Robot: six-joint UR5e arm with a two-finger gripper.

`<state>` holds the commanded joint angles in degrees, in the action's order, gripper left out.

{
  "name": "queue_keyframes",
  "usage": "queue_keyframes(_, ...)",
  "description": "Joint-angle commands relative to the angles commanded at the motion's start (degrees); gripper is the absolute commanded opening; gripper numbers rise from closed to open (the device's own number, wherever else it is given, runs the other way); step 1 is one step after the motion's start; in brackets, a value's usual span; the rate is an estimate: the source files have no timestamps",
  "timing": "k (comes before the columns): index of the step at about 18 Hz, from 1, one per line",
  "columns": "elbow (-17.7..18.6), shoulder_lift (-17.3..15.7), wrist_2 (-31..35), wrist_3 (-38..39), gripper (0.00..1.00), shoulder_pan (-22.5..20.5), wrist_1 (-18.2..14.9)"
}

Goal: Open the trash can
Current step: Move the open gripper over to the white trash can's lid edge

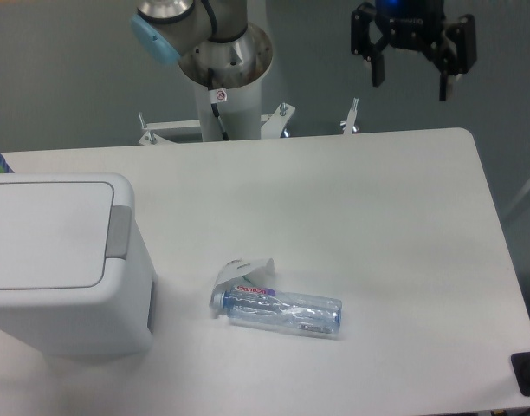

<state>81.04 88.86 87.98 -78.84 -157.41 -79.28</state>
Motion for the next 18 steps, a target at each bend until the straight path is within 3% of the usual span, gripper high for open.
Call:
queue_keyframes(5, -0.61, 0.09, -2.81, 2.71, 1.00, 0.09, -0.09)
queue_keyframes(9, -2.02, 1.75, -2.73, 16.93, 1.00, 2.19, 0.52)
queue_keyframes(18, -0.53, 4.13, -4.13, 40.41, 1.00, 11.50, 7.99)
